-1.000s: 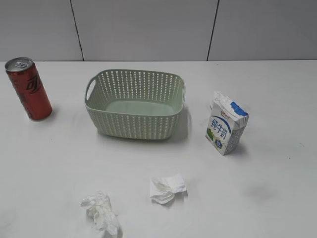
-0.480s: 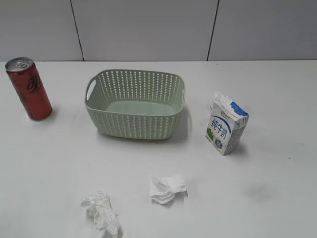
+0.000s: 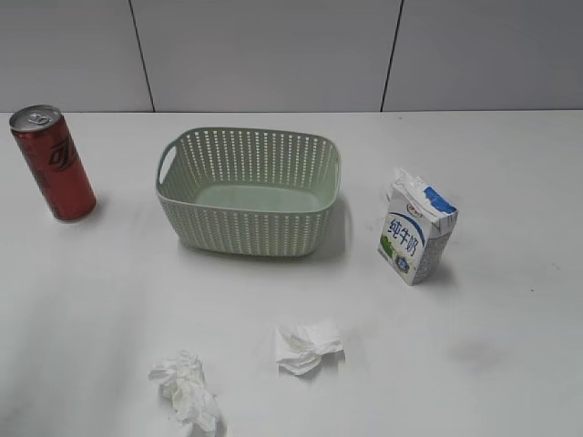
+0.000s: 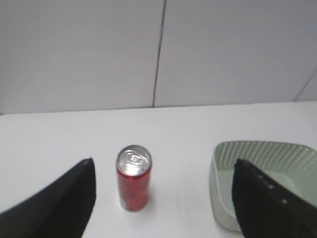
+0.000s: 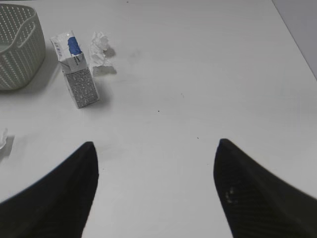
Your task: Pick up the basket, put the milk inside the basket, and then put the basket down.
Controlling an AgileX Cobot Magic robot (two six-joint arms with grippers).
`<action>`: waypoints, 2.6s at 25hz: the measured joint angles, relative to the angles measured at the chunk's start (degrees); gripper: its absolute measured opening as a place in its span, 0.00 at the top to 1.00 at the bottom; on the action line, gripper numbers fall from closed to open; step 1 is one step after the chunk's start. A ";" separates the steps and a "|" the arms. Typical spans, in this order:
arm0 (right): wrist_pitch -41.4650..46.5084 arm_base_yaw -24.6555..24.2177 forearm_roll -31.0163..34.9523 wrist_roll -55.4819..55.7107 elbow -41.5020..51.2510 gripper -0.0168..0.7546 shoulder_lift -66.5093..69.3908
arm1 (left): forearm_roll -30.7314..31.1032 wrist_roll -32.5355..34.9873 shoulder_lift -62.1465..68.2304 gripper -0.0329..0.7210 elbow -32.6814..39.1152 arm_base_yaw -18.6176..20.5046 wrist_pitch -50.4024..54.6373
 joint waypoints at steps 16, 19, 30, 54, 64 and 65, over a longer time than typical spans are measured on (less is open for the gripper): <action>0.00 0.00 0.00 0.00 0.00 0.26 0.00 | -0.13 0.21 42.85 0.10 -19.01 -15.15 11.10; 0.00 0.00 0.00 0.00 0.00 0.26 0.00 | -0.19 0.21 48.60 0.10 -19.06 -15.15 8.79; 0.00 0.00 0.00 0.00 0.00 0.26 0.00 | -1.46 -2.47 60.66 0.15 -19.13 -15.15 1.24; 0.00 0.00 0.00 0.00 0.00 0.26 0.00 | 0.22 -18.13 61.05 0.95 -19.25 -15.15 3.48; 0.00 0.00 0.02 0.00 0.00 0.26 0.00 | 0.22 -18.49 55.99 0.95 -19.25 -15.15 7.19; -0.07 0.00 0.02 0.00 0.00 0.26 0.00 | 0.22 -18.54 55.99 0.95 -19.25 -15.15 7.25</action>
